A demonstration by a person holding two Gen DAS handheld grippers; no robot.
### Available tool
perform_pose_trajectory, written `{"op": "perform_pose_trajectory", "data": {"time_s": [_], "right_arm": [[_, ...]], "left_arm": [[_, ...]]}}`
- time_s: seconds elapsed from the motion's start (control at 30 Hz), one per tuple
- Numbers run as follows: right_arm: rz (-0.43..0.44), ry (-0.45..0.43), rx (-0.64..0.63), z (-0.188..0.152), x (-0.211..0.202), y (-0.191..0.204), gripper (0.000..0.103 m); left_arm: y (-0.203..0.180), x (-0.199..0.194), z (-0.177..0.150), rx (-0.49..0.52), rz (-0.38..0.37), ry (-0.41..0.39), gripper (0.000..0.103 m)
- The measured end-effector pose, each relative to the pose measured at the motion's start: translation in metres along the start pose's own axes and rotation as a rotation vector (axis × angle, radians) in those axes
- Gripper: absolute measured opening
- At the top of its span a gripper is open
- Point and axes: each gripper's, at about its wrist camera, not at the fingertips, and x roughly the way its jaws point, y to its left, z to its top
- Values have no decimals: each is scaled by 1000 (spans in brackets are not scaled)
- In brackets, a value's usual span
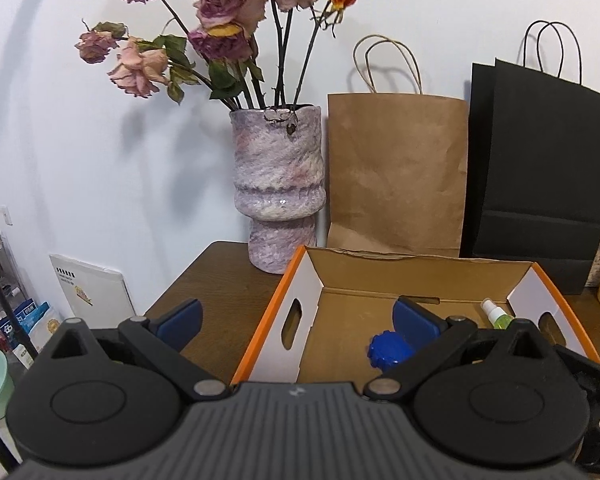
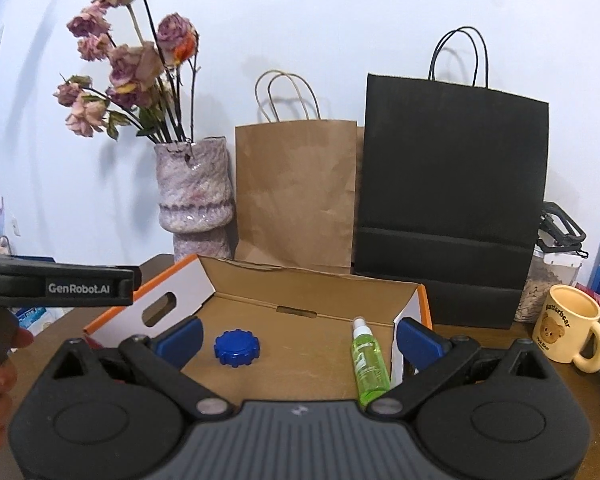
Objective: Organize rigid objects
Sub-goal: 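Withdraw both tools from the box back toward the remaining objects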
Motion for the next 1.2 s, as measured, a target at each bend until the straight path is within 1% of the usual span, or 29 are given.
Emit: {"op": "perform_pose_trajectory", "data": {"time_s": [0.27,0.43,0.67,1.2], "right_arm": [[4,-19,10,-10,-32,6,103],[8,-46,21,-17,-56,8,103],[4,-68,22,-25,-84,13,103],[-1,-102,4,-63,-149,27,103]], "left_arm": [[6,-30,-8,-3,-16,-9,103],[12,-50,-13,-11,-23,-19,103],[16,-80,-20,-10,-28,-43,103],[26,-144,-54,-10,-63,-59,103]]}}
